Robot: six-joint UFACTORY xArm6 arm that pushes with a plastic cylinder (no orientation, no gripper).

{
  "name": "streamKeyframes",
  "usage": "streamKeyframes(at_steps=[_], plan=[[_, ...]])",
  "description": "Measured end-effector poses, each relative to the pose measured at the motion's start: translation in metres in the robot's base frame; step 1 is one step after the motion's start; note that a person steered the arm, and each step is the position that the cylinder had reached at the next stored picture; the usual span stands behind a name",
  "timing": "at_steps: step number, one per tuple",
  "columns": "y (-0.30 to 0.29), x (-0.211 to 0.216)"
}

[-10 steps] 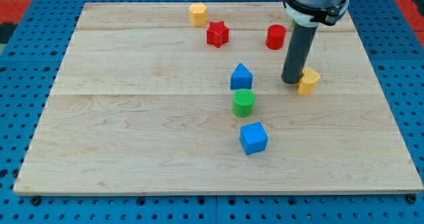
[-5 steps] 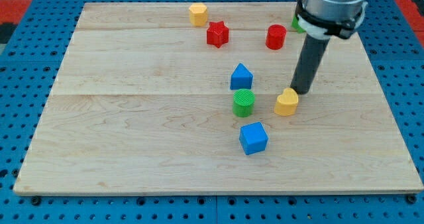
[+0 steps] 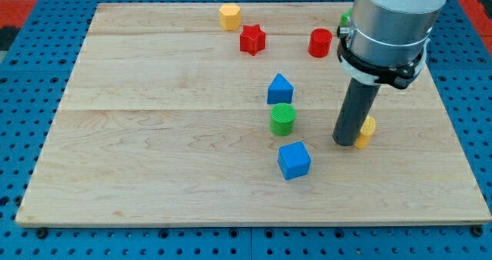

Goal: Move the heart to the right of the blue cube

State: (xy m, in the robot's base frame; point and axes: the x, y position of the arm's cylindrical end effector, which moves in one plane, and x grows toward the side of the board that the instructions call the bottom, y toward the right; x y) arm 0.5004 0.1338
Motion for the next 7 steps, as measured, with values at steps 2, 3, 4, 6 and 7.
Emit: streamKeyframes(at_steps=[2,3,4,6,7], plan=[[-0.006,-0.031],[0.024,-0.035],[0.042,-0.009],[0.036,-0.012],[0.042,-0.045]])
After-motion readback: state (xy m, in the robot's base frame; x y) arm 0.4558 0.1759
